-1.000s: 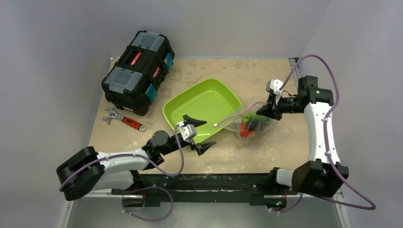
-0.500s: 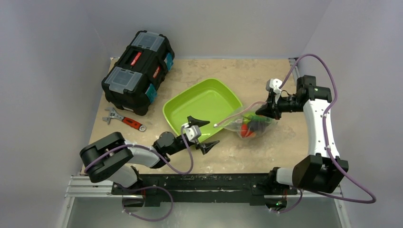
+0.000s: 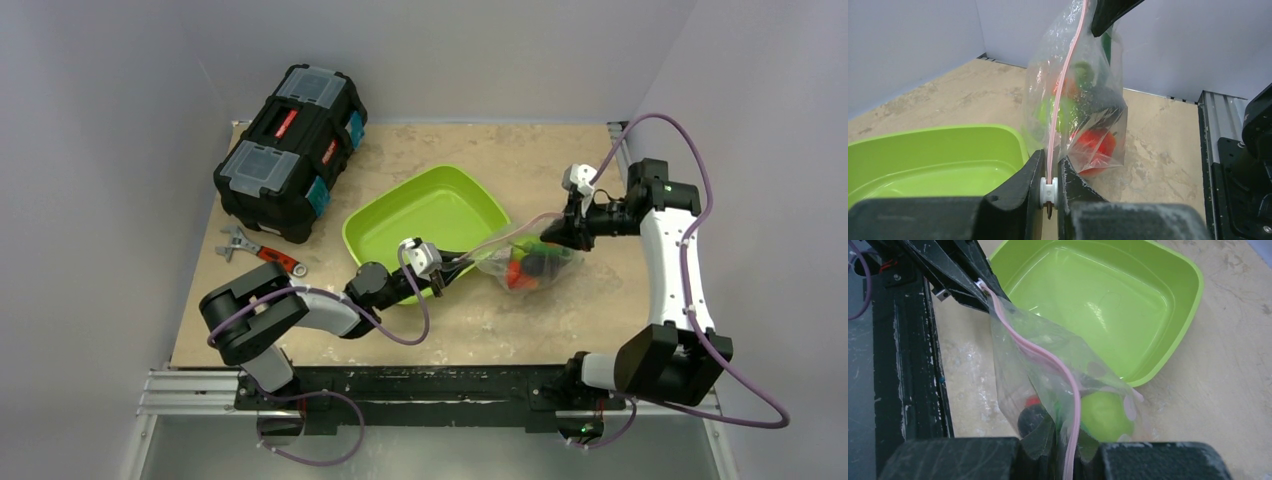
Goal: Open the zip-top bag and remove the fake food
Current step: Pick up the zipper food storage bag at the corner of the board.
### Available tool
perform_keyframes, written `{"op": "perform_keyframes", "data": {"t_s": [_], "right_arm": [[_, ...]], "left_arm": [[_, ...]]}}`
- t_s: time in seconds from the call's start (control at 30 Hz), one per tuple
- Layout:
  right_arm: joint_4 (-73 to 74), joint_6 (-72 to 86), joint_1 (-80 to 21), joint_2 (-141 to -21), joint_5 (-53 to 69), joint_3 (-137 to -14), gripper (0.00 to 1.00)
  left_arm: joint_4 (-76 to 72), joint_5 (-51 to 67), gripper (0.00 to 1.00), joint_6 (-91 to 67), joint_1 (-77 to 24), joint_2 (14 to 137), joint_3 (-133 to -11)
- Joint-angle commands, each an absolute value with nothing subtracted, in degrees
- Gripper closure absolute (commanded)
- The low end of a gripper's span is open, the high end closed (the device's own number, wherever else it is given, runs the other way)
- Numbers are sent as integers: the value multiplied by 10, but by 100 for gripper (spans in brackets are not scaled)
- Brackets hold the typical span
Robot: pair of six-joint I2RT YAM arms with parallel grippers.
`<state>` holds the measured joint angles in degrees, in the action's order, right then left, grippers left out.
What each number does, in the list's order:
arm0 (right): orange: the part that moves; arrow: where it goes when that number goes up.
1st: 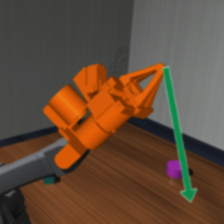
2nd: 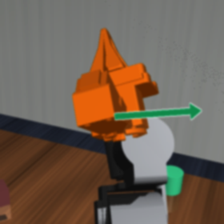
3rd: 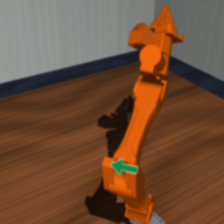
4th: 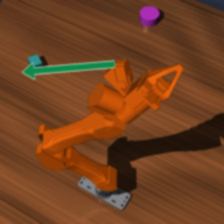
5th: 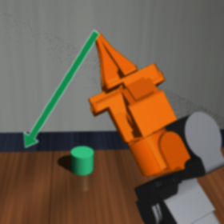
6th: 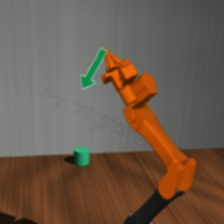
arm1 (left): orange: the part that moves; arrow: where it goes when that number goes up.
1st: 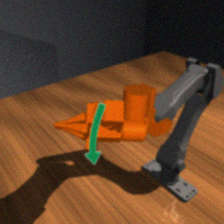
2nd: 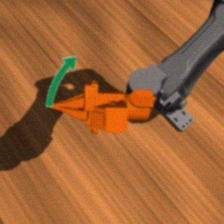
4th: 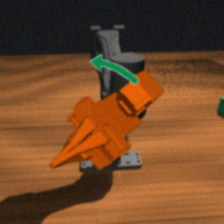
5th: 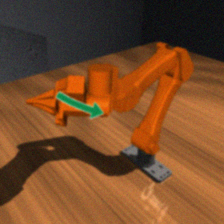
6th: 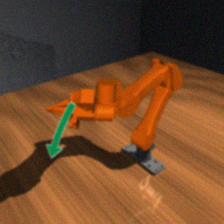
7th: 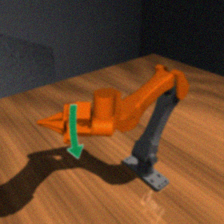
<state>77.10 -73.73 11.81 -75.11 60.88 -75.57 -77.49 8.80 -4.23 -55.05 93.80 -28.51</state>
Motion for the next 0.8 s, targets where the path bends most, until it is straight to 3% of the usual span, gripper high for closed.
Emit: {"op": "perform_keyframes", "data": {"t_s": [0.0,0.17,0.27,0.5,0.6,0.77], "right_arm": [[766,-727,123,-756,579,-783,81],[792,-722,123,-754,529,-860,25],[792,-721,112,-746,510,-906,4],[772,-678,-88,-766,445,-900,2],[747,-646,-122,-780,457,-895,6],[727,-615,-149,-797,441,-874,22]], "left_arm": [[-810,101,100,-50,-551,918,-281],[-663,137,100,-38,-550,871,-327],[-587,155,100,-37,-550,863,-370],[-438,176,100,-32,-550,846,-447],[-380,183,100,-31,-550,840,-480],[-361,188,100,-31,-550,825,-488]]}}
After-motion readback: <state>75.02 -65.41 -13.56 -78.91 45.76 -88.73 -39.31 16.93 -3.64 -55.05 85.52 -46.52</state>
